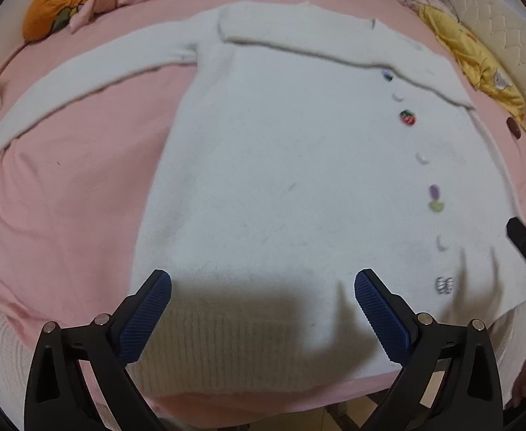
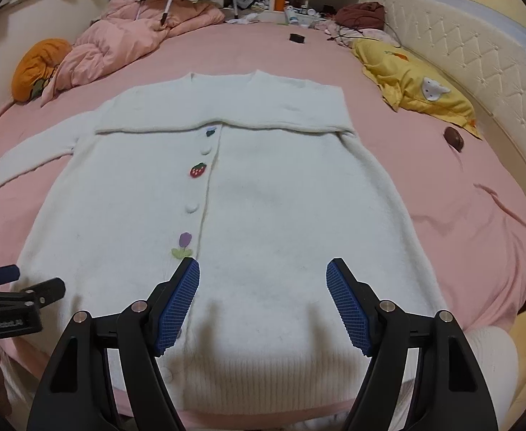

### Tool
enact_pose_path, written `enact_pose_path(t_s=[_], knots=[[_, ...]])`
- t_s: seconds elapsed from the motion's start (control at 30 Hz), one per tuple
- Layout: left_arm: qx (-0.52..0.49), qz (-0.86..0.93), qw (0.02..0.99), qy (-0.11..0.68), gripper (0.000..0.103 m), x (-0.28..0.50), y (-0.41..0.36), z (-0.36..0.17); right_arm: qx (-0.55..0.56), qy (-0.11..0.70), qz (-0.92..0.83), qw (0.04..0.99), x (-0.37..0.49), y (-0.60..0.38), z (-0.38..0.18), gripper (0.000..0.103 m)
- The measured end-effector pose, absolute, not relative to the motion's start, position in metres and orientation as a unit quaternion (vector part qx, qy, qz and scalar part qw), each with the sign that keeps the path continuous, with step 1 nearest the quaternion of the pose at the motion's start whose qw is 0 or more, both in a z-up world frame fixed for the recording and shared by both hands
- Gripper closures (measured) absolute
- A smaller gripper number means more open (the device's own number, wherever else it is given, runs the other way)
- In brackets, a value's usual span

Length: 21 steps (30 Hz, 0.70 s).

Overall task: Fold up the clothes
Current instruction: 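Release the sleeve with the left gripper and lift both tools away, then grasp the cardigan sleeve cuff with the right gripper and lay it straight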

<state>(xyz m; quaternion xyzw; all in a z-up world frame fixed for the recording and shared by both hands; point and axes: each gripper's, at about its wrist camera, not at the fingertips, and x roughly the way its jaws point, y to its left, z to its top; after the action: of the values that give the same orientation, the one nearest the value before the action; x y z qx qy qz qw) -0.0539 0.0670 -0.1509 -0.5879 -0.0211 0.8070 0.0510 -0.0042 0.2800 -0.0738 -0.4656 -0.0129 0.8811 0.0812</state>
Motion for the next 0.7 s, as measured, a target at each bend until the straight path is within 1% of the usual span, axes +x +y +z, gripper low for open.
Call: enact_pose_path(t_s=[0.1,0.23,0.3,0.4,0.5,0.6,0.7], knots=[[-0.593,0.803,0.055,-0.02,0.001,-0.054,0.065,-0.163,-0.464,-0.031,0.884,0.041,-0.016,0.276,-0.074,0.029],[-0.579,0.811,0.078,-0.024,0.001,-0.052,0.064,-0.172,-0.47,-0.045,0.877,-0.09,-0.055,0.264,-0.068,0.029],[-0.569,0.817,0.087,-0.019,0.001,-0.049,0.064,-0.177,-0.464,-0.064,0.873,-0.136,-0.085,0.251,-0.061,0.029],[-0.56,0.824,0.09,-0.023,0.001,-0.045,0.061,-0.179,-0.442,-0.126,0.872,-0.168,-0.138,0.219,-0.056,0.029],[-0.56,0.822,0.09,-0.042,0.001,-0.044,0.055,-0.178,-0.453,-0.181,0.851,-0.196,-0.196,0.178,-0.072,0.029],[-0.56,0.819,0.1,-0.081,0.001,-0.044,0.043,-0.175,-0.473,-0.199,0.829,-0.223,-0.235,0.144,-0.099,0.03],[-0.555,0.813,0.112,-0.139,0.001,-0.046,0.029,-0.174,-0.49,-0.209,0.819,-0.212,-0.264,0.125,-0.125,0.03]])
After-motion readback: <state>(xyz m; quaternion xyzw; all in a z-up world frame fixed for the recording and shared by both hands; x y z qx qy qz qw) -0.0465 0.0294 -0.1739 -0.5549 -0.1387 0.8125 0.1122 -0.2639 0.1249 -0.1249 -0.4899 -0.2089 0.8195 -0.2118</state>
